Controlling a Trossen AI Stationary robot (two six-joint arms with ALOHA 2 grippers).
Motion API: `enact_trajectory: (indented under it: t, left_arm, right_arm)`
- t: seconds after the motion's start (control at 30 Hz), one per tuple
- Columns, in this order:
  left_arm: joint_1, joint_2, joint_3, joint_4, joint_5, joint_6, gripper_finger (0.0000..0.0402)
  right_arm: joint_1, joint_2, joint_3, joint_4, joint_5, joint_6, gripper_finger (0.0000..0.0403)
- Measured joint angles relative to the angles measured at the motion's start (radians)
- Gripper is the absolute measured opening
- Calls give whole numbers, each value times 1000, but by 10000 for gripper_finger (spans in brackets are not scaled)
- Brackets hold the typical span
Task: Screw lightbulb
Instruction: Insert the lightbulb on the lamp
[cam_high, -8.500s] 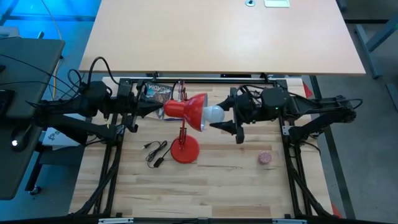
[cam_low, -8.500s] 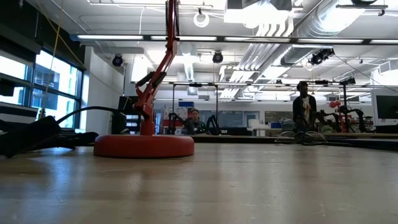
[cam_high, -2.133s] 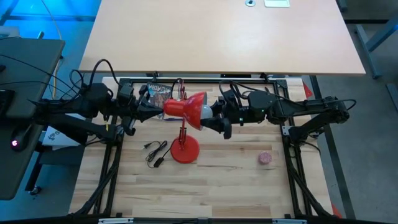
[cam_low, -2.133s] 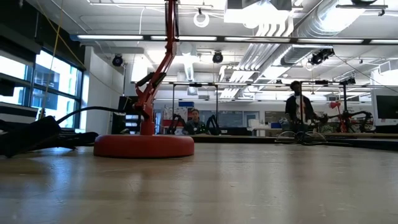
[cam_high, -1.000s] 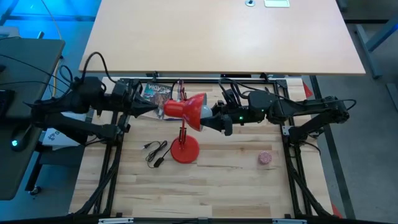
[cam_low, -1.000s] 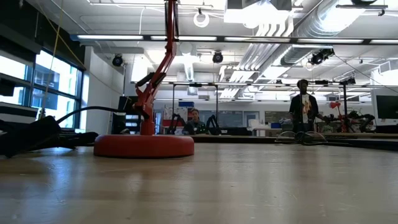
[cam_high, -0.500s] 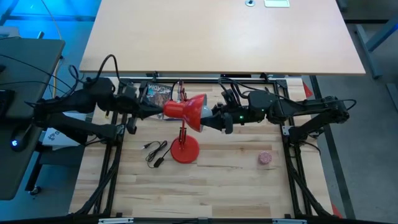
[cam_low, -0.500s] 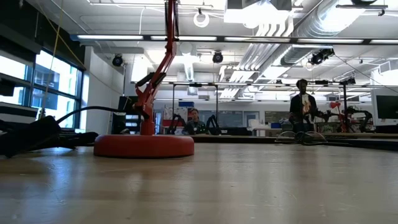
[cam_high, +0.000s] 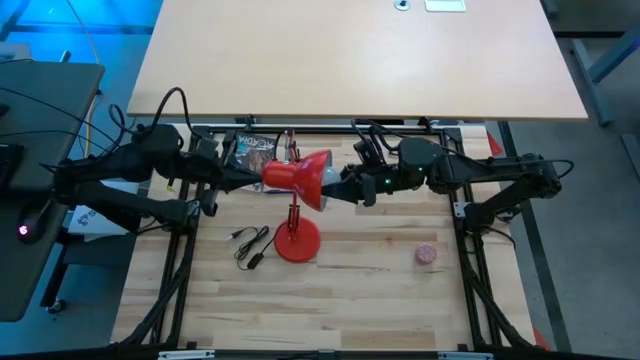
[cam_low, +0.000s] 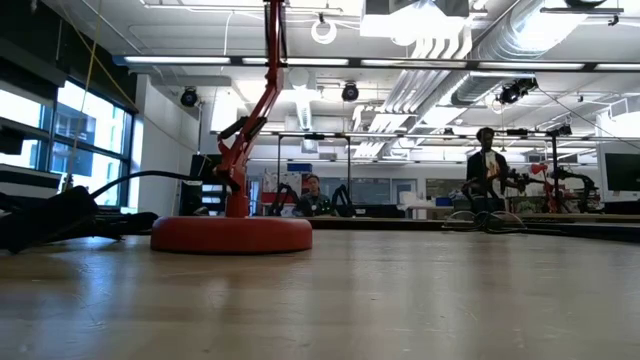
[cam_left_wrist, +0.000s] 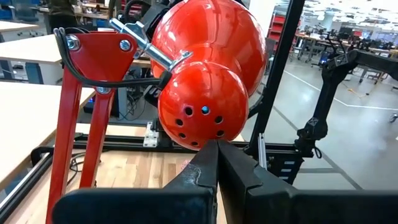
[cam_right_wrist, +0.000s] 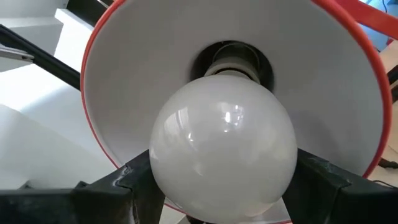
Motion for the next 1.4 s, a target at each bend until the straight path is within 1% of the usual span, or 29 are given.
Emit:
enact_trajectory:
  t: [0.4, 0.6, 0.77, 0.93, 1.07, 1.4]
  left_arm:
    - [0, 0, 0, 0, -4, 20, 0]
    - [0, 0, 0, 0, -24, 35, 0]
    - [0, 1, 0, 2, -25, 38, 0]
    - [-1, -11, 0, 22, -43, 88, 0]
    - [0, -25, 1, 36, -59, 88, 0]
    - [-3, -13, 1, 34, -48, 79, 0]
  right_arm:
    - [-7, -1, -1, 16, -13, 115, 247]
    - [-7, -1, -1, 19, 1, 156, 247]
    - [-7, -1, -1, 19, 2, 156, 247]
    - [-7, -1, -1, 19, 3, 155, 247]
    - [-7, -1, -1, 19, 3, 153, 247]
    - [-7, -1, -1, 19, 3, 148, 247]
